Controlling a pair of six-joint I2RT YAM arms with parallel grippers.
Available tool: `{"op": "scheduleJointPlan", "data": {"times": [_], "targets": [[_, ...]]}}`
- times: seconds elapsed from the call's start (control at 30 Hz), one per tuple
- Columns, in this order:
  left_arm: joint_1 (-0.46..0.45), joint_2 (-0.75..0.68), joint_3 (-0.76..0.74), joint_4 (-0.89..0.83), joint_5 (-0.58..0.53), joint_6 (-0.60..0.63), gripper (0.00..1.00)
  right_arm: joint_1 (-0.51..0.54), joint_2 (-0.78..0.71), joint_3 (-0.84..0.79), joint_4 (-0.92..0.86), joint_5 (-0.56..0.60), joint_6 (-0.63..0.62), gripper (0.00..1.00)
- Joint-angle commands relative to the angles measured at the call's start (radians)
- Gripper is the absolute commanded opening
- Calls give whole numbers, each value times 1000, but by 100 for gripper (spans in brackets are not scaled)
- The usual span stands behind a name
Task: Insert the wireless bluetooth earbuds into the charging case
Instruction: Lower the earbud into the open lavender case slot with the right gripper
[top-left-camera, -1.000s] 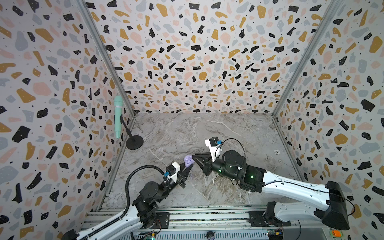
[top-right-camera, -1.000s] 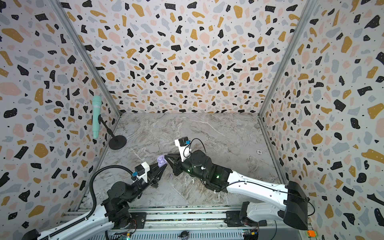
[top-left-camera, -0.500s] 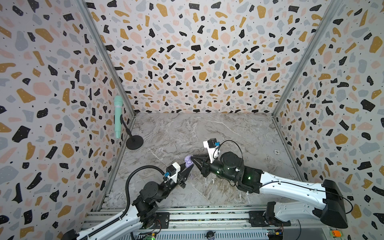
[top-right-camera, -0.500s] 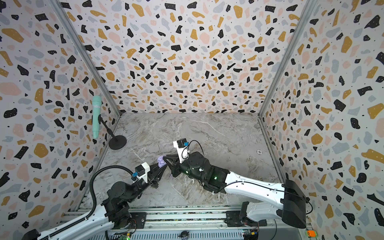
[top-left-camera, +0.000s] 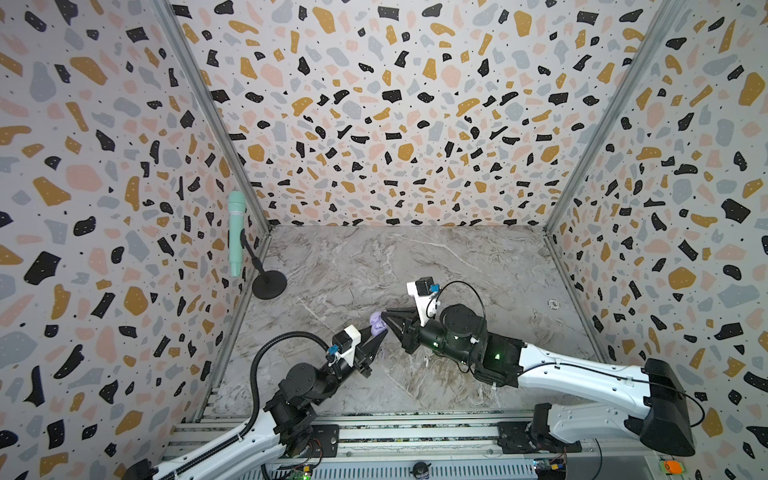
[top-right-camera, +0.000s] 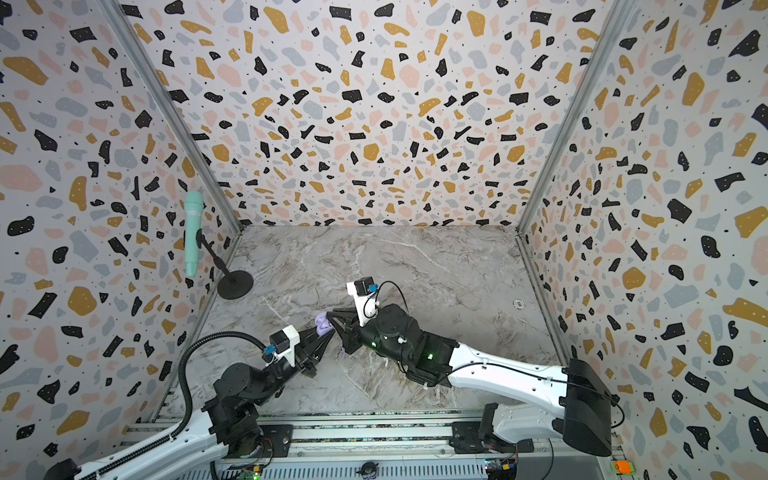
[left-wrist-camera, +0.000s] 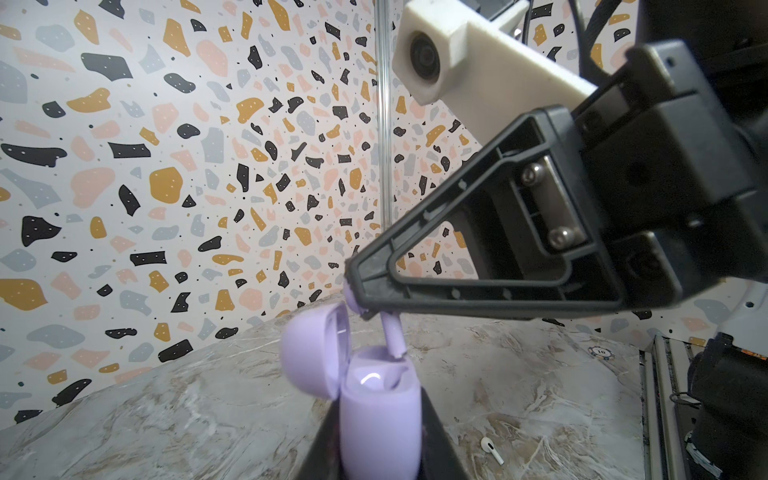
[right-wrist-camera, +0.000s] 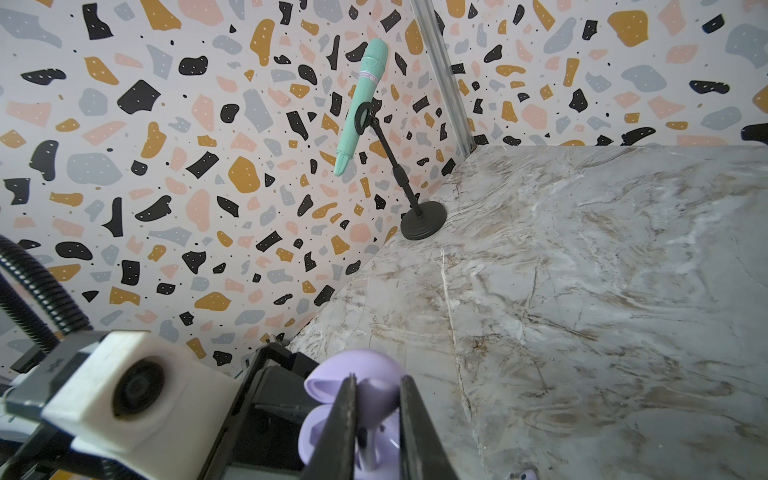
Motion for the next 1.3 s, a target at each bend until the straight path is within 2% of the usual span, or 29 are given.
{"op": "scheduleJointPlan", "data": {"times": [0.0,0.53,1.27], "targets": [[-3,-14,-8,73,4,17,0,12,3,-3,25,13,-3,15],[-4,-25,-10,74,-7,20,0,24,4,-34,46,10,17,15],[-4,-25,-8,74,-10,26,0,30,0,-34,30,22,23,28]]}}
